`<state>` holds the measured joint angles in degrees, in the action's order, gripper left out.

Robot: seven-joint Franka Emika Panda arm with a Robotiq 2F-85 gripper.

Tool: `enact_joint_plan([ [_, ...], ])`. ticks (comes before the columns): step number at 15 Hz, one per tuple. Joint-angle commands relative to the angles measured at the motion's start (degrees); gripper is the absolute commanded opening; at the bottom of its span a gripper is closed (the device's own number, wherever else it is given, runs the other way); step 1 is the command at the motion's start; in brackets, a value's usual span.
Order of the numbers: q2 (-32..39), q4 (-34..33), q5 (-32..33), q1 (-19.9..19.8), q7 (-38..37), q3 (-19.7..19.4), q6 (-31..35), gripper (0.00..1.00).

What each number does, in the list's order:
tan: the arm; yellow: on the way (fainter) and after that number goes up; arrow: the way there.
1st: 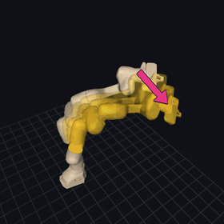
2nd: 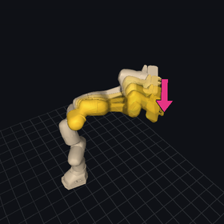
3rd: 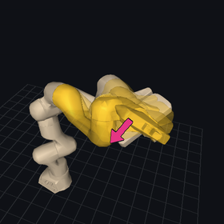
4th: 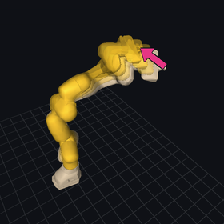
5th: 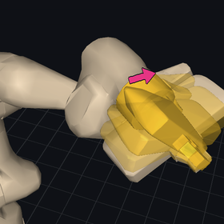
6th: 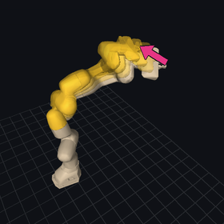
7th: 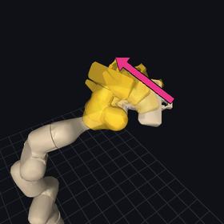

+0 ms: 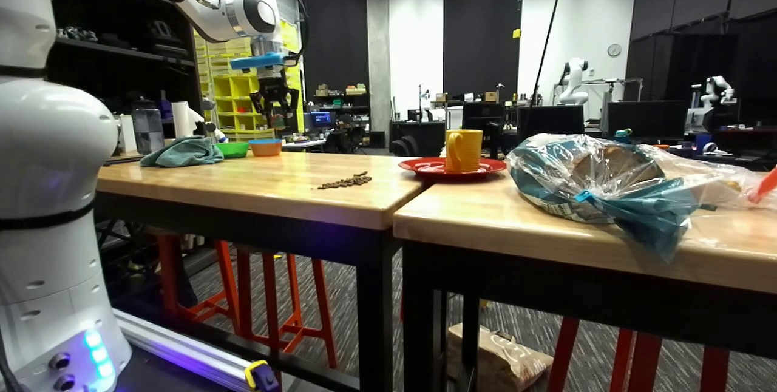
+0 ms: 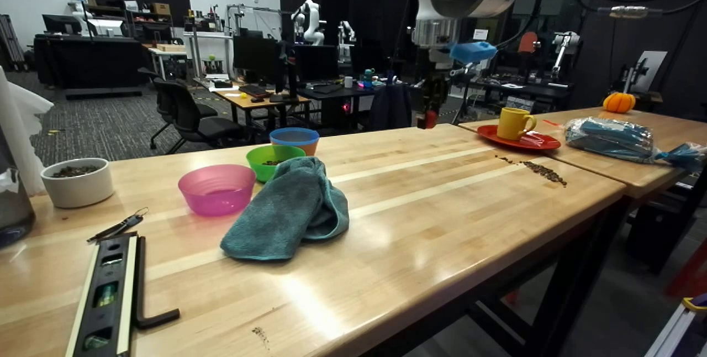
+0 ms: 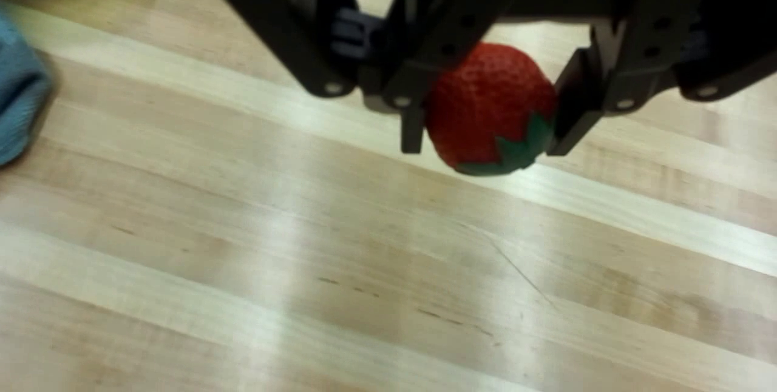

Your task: Put the red toy in the yellow cup

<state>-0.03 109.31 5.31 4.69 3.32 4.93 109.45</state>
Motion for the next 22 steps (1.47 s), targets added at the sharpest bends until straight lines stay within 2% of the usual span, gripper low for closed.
enact_joint_plan([
  [1,-3.6,1.3,-1.2,-1.8,-1.6,-1.9,-3.3,0.26],
  [8,-6.6,1.9,-2.4,-5.9,-0.5,-6.6,-6.5,0.26],
  [13,-5.5,-0.6,-2.0,-9.0,0.4,-10.2,-6.7,0.26],
  [22,1.9,-13.4,-2.1,-13.0,2.3,-14.6,-7.3,0.26],
])
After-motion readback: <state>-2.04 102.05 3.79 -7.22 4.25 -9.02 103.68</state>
